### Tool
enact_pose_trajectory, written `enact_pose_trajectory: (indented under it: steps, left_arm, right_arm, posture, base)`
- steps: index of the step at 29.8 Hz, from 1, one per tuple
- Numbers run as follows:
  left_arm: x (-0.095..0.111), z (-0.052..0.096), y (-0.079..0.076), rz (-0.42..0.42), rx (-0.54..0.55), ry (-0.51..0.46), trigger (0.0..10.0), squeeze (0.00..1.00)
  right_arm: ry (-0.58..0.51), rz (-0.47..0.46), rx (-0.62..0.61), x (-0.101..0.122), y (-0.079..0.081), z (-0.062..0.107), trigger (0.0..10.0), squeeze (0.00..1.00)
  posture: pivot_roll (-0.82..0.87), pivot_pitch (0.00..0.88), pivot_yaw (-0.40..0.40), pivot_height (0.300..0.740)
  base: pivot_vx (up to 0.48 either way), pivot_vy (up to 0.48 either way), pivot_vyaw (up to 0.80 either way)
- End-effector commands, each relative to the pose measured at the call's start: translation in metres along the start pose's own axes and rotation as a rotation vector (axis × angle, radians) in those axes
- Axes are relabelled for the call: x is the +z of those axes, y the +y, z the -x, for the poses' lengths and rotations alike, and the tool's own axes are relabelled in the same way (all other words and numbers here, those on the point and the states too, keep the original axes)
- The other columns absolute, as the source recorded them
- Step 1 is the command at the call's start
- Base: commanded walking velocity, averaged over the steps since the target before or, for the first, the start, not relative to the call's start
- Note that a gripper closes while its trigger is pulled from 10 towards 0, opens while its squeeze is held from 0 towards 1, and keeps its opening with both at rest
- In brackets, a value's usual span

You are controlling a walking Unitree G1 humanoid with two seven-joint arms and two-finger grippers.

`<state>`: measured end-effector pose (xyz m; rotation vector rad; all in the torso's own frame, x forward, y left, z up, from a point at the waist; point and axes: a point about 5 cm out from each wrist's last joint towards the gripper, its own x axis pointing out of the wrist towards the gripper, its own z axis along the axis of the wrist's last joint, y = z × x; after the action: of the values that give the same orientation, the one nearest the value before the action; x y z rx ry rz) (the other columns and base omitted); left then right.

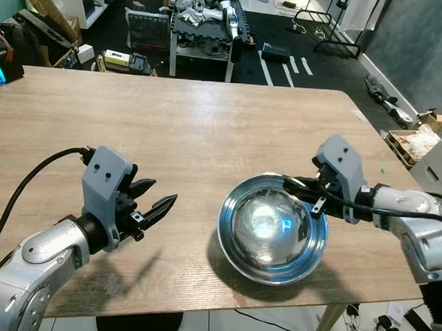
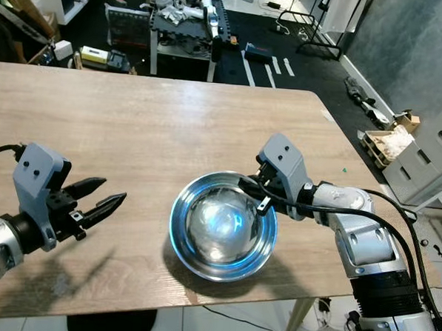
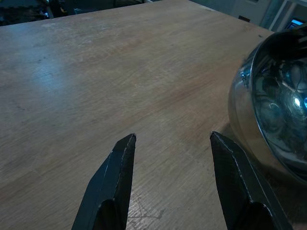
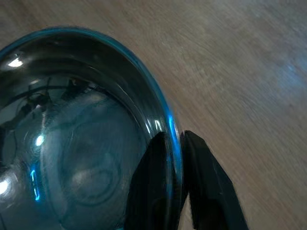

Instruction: Setting the table

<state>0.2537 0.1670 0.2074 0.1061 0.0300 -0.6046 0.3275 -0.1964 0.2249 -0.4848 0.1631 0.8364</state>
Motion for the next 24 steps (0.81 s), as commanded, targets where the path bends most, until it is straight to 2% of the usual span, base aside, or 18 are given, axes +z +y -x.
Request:
enact_pose_trajectory:
  steps: [1,5,11,12,13,14,15,17,18,19,20,21,24]
  left_arm:
    - [-0.002,0.0,-0.002,0.005,-0.01,0.014,10.0,0.0]
    - [-0.002,-0.001,-0.002,0.004,-0.01,0.013,10.0,0.0]
    - [-0.001,-0.002,-0.004,0.002,-0.011,0.01,10.0,0.0]
    - [-0.001,-0.002,-0.004,0.003,-0.011,0.009,10.0,0.0]
    - [-0.001,-0.002,-0.004,0.002,-0.01,0.008,10.0,0.0]
    - [-0.001,-0.002,-0.004,0.003,-0.01,0.008,10.0,0.0]
    - [-0.002,-0.002,-0.004,0.003,-0.011,0.008,10.0,0.0]
    - [-0.002,-0.003,-0.004,0.005,-0.011,0.006,10.0,0.0]
    - [-0.002,-0.003,-0.004,0.005,-0.011,0.006,10.0,0.0]
    - [-0.001,-0.003,-0.005,0.006,-0.007,0.003,10.0,0.0]
    - [-0.001,-0.007,-0.004,0.014,0.014,-0.008,10.0,0.0]
    - [-0.001,-0.008,-0.004,0.019,0.026,-0.013,10.0,0.0]
    - [-0.001,-0.013,-0.003,0.019,0.067,-0.026,10.0,0.0]
  right_arm:
    - [-0.023,-0.022,0.008,-0.001,0.003,-0.003,10.0,1.0]
    - [-0.07,-0.048,-0.002,0.003,0.003,-0.005,10.0,1.0]
    - [-0.146,-0.136,-0.067,0.008,-0.002,-0.008,10.0,1.0]
    - [-0.178,-0.169,-0.11,0.009,-0.006,-0.007,10.0,0.87]
    - [-0.19,-0.175,-0.125,0.01,-0.007,-0.007,10.0,0.87]
    - [-0.214,-0.193,-0.148,0.012,-0.01,-0.005,10.0,0.0]
    - [-0.23,-0.207,-0.164,0.013,-0.012,-0.003,10.0,0.0]
    - [-0.349,-0.281,-0.235,0.022,-0.019,0.003,10.0,0.0]
    - [-0.349,-0.281,-0.235,0.022,-0.019,0.003,10.0,0.0]
    - [-0.414,-0.301,-0.266,0.027,-0.022,0.006,10.0,0.0]
    - [-0.53,-0.344,-0.342,0.035,-0.025,0.011,10.0,0.0]
    - [-0.574,-0.357,-0.382,0.037,-0.026,0.012,10.0,0.0]
    - [-0.624,-0.379,-0.48,0.037,-0.025,0.012,10.0,0.0]
  posture:
    - [0.04,0.085,-0.017,0.74]
    - [0.04,0.085,-0.017,0.74]
    - [0.04,0.083,-0.02,0.74]
    - [0.04,0.081,-0.019,0.74]
    - [0.04,0.081,-0.019,0.74]
    - [0.04,0.08,-0.019,0.74]
    - [0.04,0.08,-0.019,0.74]
    - [0.04,0.076,-0.016,0.74]
    - [0.04,0.076,-0.016,0.74]
    - [0.04,0.076,-0.016,0.74]
    - [0.04,0.072,-0.014,0.74]
    - [0.04,0.069,-0.012,0.74]
    - [0.04,0.068,-0.009,0.74]
  base:
    - [0.0,0.0,0.0]
    - [0.0,0.0,0.0]
    - [0.0,0.0,0.0]
    - [0.0,0.0,0.0]
    - [0.0,0.0,0.0]
    - [0.0,0.0,0.0]
    - [0.0,0.0,0.0]
    - [0.0,0.0,0.0]
    - [0.0,0.0,0.0]
    - [0.0,0.0,0.0]
    - [0.0,0.0,0.0]
    - [0.0,0.0,0.0]
    - [0.0,0.0,0.0]
